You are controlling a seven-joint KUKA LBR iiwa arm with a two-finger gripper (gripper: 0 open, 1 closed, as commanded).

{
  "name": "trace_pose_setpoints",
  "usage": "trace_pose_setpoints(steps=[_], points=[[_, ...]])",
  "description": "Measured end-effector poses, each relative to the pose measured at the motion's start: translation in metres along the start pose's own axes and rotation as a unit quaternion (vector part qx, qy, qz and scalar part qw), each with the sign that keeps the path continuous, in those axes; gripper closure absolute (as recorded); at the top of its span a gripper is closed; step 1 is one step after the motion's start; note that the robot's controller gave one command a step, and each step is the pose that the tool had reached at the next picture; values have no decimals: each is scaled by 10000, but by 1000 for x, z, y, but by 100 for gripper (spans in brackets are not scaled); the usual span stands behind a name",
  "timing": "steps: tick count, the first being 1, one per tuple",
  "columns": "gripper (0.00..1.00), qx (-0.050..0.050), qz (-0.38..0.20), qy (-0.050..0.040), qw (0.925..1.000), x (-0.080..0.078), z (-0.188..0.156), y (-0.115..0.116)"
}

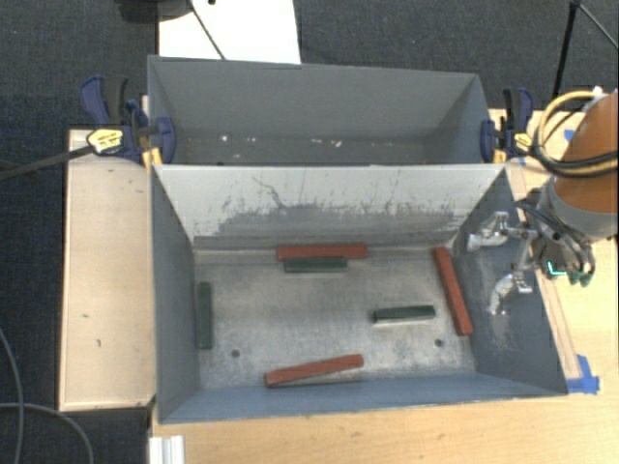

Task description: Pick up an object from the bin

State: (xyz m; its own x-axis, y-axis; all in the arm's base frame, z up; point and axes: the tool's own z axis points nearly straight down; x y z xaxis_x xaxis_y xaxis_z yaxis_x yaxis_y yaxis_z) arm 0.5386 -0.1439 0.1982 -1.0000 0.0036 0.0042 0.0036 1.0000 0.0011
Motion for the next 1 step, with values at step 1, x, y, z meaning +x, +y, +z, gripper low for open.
trace_pose_setpoints(steps=[1], points=[[0,7,-21,-37,10000,-2,-4,1]])
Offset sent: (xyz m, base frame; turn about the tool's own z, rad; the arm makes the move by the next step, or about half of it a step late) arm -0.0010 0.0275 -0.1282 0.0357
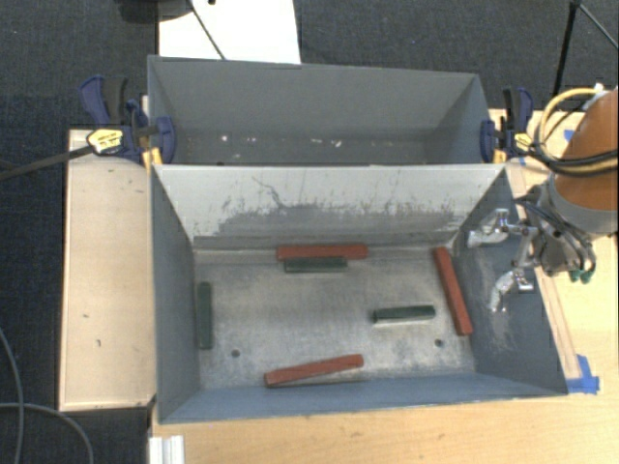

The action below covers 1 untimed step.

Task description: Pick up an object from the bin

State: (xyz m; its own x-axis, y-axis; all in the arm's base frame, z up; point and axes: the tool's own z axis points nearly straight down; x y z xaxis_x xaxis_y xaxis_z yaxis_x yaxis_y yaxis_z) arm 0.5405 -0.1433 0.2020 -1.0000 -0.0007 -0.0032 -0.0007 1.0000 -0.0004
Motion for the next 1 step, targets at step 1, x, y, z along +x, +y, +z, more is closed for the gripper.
trace_pose_setpoints(steps=[1], points=[[0,10,81,-39,10000,-1,44,9]])
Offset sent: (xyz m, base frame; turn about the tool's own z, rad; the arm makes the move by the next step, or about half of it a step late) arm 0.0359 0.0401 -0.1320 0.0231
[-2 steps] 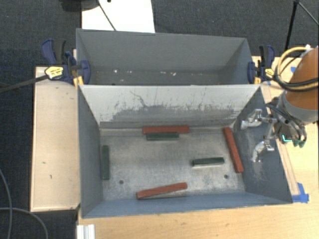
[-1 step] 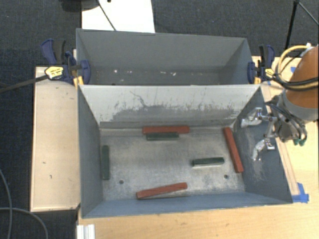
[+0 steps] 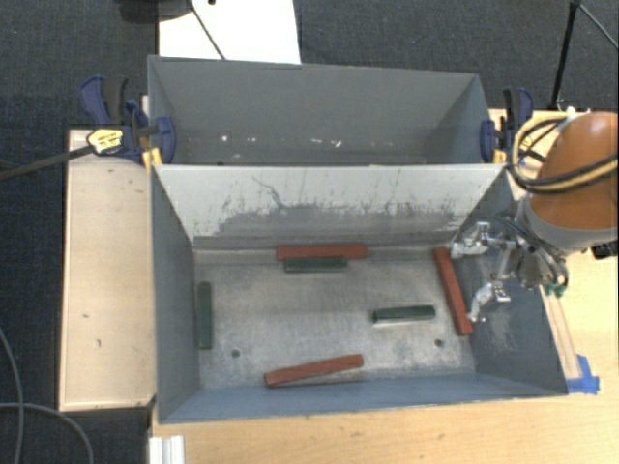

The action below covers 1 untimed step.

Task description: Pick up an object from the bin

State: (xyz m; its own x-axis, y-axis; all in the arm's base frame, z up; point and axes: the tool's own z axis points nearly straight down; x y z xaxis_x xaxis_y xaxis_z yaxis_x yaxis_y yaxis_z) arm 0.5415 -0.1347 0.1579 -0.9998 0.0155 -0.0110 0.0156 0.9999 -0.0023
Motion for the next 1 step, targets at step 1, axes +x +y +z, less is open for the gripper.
trace_pose_setpoints(steps=[1], points=[[100,-4,23,-9,10000,-37,84,32]])
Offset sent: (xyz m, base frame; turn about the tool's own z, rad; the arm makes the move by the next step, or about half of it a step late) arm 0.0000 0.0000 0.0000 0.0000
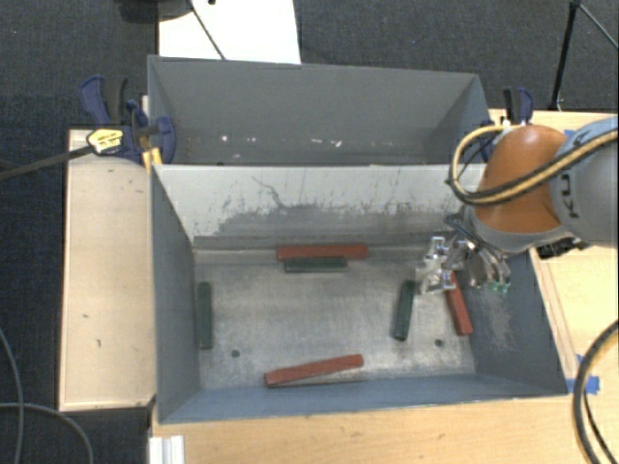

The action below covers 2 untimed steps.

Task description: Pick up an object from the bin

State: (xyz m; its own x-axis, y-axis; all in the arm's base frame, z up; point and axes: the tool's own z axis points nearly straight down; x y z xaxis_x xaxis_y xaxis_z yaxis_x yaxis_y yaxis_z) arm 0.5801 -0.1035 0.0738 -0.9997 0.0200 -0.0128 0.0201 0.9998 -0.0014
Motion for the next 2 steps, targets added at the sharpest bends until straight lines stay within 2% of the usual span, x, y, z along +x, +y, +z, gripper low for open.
trace_pose_setpoints(steps=[1,2], points=[[0,-4,-19,41,10000,2,2,0],[100,2,-32,0,10000,0,0,0]])
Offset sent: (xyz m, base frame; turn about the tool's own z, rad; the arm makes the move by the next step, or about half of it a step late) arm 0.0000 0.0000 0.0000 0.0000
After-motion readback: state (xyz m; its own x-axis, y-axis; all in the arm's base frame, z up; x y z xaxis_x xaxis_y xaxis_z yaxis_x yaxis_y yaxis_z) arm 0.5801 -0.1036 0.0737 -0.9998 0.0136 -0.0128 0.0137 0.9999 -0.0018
